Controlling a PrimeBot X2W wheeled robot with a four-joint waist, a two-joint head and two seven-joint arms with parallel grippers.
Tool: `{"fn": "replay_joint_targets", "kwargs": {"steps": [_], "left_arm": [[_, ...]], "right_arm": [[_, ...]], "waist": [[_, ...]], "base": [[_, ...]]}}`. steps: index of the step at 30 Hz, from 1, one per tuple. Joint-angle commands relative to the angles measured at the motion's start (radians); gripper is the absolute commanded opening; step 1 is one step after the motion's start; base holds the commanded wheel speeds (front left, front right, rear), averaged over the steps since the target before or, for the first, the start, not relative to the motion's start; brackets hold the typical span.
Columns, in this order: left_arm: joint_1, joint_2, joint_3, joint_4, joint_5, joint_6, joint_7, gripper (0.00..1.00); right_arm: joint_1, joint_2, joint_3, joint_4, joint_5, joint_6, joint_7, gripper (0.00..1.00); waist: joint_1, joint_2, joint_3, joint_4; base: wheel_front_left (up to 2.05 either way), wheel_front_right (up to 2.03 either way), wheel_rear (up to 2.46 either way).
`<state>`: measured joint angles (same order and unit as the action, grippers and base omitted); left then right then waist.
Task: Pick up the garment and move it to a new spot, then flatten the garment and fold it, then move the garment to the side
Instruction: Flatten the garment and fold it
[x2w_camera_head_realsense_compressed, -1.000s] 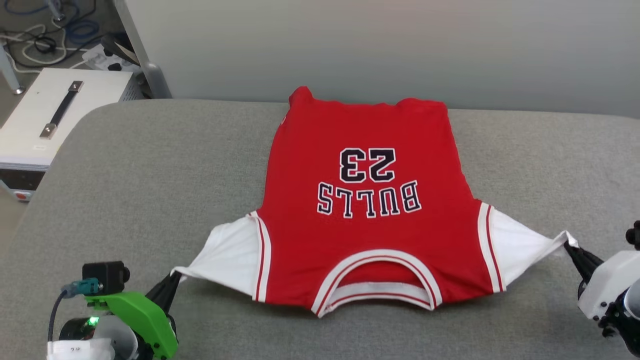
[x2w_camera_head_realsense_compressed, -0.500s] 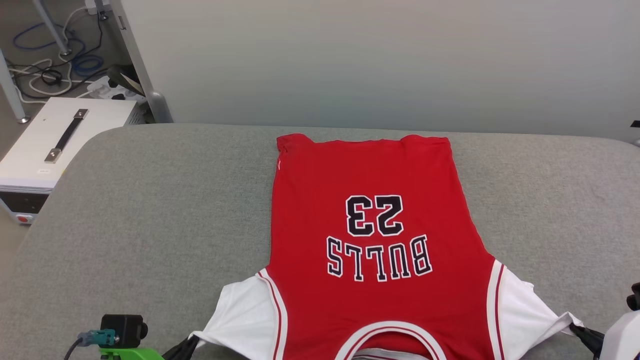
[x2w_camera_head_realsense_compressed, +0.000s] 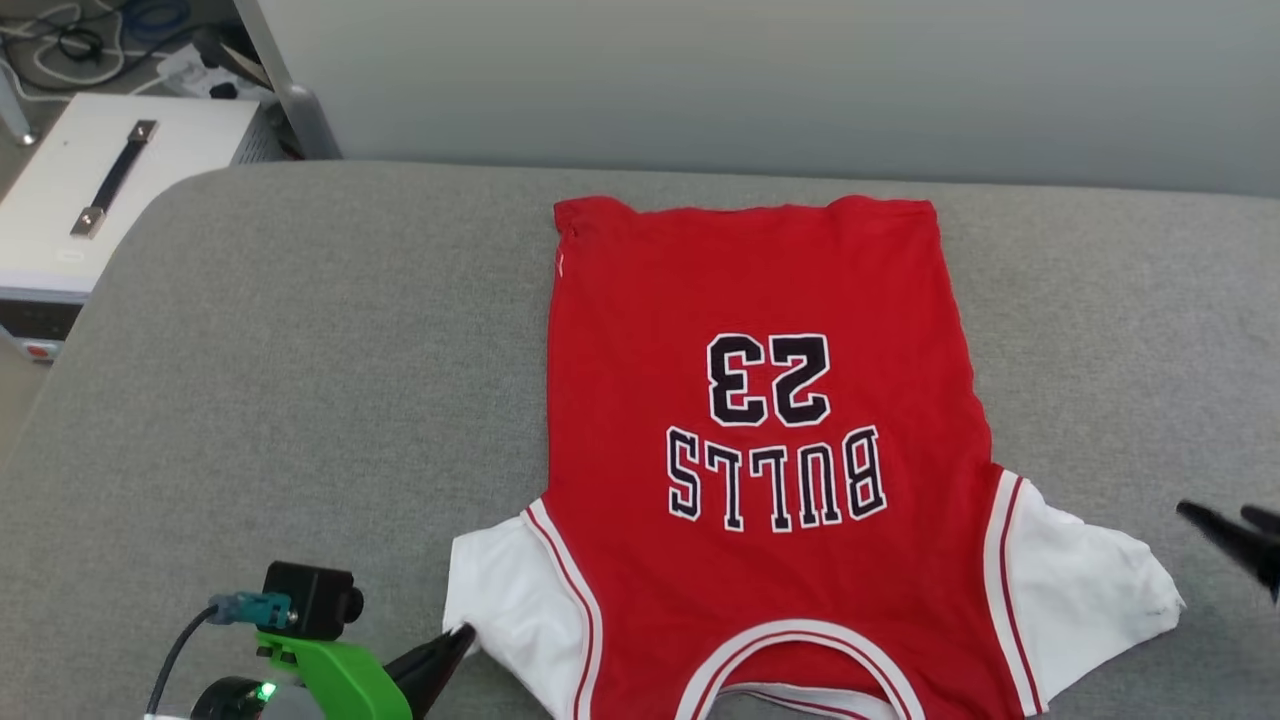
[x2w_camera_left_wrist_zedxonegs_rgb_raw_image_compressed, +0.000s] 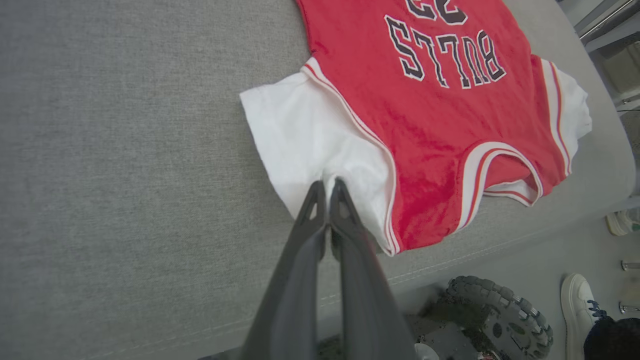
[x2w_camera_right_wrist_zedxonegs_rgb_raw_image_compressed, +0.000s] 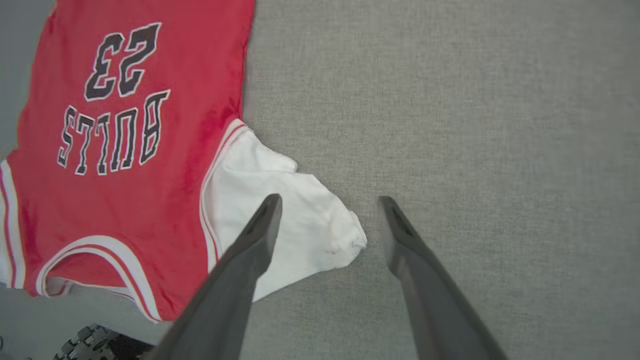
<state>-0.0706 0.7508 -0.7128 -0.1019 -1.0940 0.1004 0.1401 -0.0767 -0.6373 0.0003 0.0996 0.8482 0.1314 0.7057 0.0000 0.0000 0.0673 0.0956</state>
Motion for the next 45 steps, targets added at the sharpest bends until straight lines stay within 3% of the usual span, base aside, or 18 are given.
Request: {"fn": "replay_joint_targets", "kwargs": {"steps": [1, 8, 16, 29, 37, 45], "left_arm": [[-0.024, 0.011, 0.001, -0.031, 0.0, 0.014, 0.016, 0.0], [-0.056, 0.011, 0.038, -0.189, -0.03, 0.064, 0.042, 0.0], [-0.117, -0.029, 0.023, -0.263, 0.019, 0.063, 0.033, 0.0], [-0.192, -0.117, -0.028, -0.259, 0.079, 0.034, 0.017, 0.0], [-0.216, -0.147, -0.042, -0.247, 0.091, 0.017, 0.007, 0.0], [-0.23, -0.165, -0.044, -0.222, 0.09, 0.006, -0.002, 0.0]], "right_arm": [[-0.058, 0.004, -0.025, -0.038, -0.003, -0.001, 0.042, 1.0], [-0.362, 0.093, -0.096, -0.125, -0.069, -0.001, 0.364, 1.0], [-0.713, 0.161, -0.094, 0.0, -0.269, -0.001, 0.574, 1.0], [-1.04, 0.12, -0.062, 0.253, -0.46, -0.001, 0.533, 1.0], [-1.116, 0.111, -0.043, 0.36, -0.503, -0.001, 0.493, 1.0], [-1.089, 0.106, 0.004, 0.396, -0.5, -0.001, 0.51, 1.0]], "waist": [[0.0, 0.0, 0.1, 0.041], [0.0, 0.0, 0.267, 0.116], [0.0, 0.0, 0.414, 0.212], [0.0, 0.0, 0.558, 0.325], [0.0, 0.0, 0.594, 0.352], [0.0, 0.0, 0.602, 0.364]], "base": [[0.0, 0.0, 0.0], [0.0, 0.0, 0.0], [0.0, 0.0, 0.0], [0.0, 0.0, 0.0], [0.0, 0.0, 0.0], [0.0, 0.0, 0.0]]}}
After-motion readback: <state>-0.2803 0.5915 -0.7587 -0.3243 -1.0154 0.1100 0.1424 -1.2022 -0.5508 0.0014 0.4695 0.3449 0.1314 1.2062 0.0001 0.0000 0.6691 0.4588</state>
